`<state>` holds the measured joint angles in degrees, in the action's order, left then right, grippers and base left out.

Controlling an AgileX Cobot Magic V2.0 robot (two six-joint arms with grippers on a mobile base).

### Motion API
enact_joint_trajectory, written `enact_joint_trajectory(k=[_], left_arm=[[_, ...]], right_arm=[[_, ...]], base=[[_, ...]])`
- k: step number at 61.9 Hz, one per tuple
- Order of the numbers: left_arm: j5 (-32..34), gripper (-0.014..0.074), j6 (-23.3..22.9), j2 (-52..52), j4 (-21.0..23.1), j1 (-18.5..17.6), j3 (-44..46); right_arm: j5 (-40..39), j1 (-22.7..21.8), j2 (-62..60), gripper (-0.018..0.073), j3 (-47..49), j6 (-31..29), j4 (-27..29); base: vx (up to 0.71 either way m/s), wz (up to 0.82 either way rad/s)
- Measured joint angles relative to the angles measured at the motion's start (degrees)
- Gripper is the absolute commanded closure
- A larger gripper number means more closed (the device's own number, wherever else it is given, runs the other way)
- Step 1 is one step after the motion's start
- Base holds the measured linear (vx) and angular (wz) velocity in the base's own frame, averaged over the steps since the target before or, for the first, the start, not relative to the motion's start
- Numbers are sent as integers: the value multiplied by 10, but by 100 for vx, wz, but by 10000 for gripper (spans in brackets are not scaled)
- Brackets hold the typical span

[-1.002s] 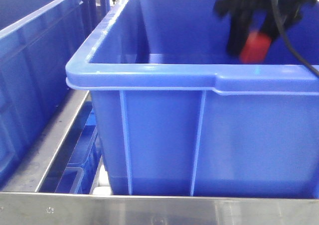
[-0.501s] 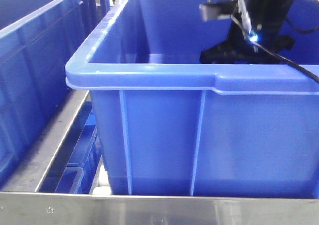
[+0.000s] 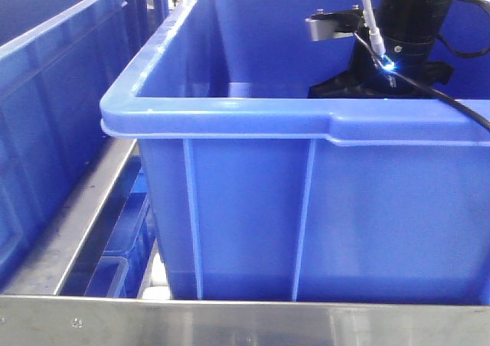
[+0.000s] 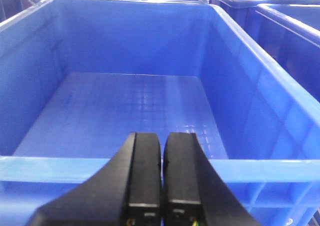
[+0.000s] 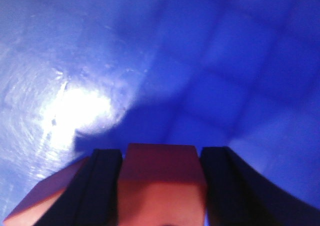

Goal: Pick red cube and place on left shelf

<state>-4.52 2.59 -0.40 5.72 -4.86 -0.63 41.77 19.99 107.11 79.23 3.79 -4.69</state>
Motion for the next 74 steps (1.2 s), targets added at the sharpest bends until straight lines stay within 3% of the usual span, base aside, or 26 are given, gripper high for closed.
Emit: enact_joint_trajectory(k=[19, 35, 46, 74], left_arm=[[0, 495, 0, 0, 0, 0, 0], [0, 496, 0, 0, 0, 0, 0], [0, 495, 0, 0, 0, 0, 0], [0, 495, 0, 0, 0, 0, 0]], right_arm=[[-1, 0, -52, 62, 0, 0, 0], [-53, 0, -170, 373, -55, 0, 0], [-109, 0, -288, 492, -141, 0, 0], [-235, 0, -637, 498, -419, 0, 0]], base=[[0, 0], [0, 0], [0, 0], [0, 0]])
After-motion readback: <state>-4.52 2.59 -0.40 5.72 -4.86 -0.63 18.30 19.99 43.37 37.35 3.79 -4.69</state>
